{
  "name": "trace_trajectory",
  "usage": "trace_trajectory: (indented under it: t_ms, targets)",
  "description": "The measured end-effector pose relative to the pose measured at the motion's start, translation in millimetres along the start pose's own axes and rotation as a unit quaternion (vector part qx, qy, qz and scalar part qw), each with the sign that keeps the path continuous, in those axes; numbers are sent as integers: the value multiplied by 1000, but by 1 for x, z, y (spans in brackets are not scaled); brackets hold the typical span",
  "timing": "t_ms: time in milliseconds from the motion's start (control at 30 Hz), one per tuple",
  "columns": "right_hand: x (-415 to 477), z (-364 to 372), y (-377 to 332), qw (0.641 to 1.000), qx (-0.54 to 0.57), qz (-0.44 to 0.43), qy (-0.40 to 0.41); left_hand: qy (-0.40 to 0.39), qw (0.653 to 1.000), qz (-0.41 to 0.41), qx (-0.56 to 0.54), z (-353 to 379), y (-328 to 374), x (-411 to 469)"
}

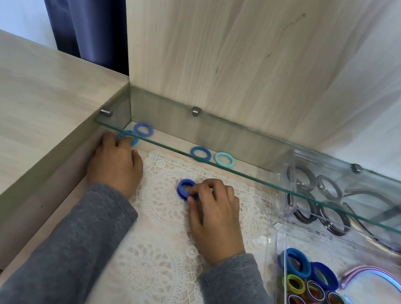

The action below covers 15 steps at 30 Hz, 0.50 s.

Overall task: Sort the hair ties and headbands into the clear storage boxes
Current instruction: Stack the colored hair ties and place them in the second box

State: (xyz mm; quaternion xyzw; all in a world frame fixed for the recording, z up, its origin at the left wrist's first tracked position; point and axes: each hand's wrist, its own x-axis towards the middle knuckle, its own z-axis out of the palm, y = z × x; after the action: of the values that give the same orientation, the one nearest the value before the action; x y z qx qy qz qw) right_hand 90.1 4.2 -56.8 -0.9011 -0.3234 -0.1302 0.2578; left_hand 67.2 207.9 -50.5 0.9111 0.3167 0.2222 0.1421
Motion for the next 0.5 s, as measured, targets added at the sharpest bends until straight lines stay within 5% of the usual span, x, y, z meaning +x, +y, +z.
trace_trajectory:
  t_ms: [500]
  targets:
    - [1,-4,9,981,103,147,71,35,985,43,-162,-1,-8,-11]
